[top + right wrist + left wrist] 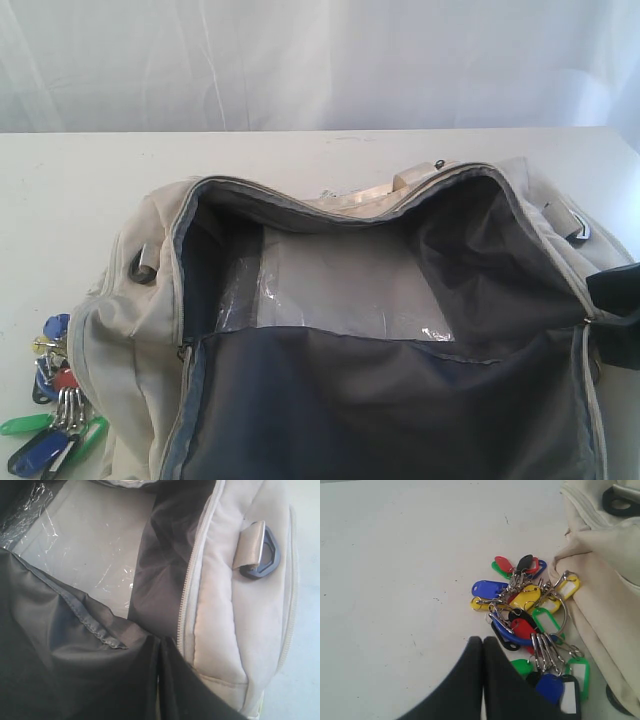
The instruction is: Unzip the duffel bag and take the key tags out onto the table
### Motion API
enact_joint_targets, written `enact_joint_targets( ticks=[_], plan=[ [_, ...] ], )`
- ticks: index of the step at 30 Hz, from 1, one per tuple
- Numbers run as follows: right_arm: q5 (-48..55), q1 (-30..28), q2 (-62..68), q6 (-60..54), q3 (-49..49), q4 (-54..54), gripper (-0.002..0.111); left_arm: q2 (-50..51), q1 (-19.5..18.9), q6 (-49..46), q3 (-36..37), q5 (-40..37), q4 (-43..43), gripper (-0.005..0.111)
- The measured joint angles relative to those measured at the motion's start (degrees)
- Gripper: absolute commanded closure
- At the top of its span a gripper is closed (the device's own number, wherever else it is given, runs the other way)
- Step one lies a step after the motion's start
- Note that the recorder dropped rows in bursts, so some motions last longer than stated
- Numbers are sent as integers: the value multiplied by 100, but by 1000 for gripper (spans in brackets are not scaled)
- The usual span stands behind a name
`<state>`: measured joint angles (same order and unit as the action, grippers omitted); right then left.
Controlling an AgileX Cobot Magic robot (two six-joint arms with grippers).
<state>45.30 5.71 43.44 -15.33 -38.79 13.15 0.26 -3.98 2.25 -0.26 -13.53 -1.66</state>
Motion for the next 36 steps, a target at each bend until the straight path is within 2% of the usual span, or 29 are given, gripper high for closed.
enact_joint_targets(
  ticks=[6, 8, 14, 17, 20, 24, 28, 32, 36],
  plan=[
    [0, 114, -512, 0, 4, 0, 108, 0, 0, 0, 0, 0, 0, 107],
    [0, -54, -978, 0, 4, 9, 108, 0, 0, 0, 0, 0, 0, 107],
    [0, -1248, -3000, -15, 4, 9, 108, 0, 0, 0, 0, 0, 0, 107],
    [0, -1547, -3741, -15, 4, 9, 108, 0, 0, 0, 0, 0, 0, 107],
    [-49, -1582, -4111, -15, 178, 9, 108, 0, 0, 0, 0, 0, 0, 107],
    [-135, -1594, -4321, -15, 1201, 9, 108, 0, 0, 3, 0, 0, 0, 107],
    [-1421, -1594, -4321, -4, 2127, 9, 108, 0, 0, 3, 0, 0, 0, 107],
    [-1862, -1594, -4311, -4, 2958, 9, 108, 0, 0, 3, 0, 0, 0, 107],
    [-2055, -1594, -4311, -4, 3234, 9, 108, 0, 0, 3, 0, 0, 0, 107]
  ],
)
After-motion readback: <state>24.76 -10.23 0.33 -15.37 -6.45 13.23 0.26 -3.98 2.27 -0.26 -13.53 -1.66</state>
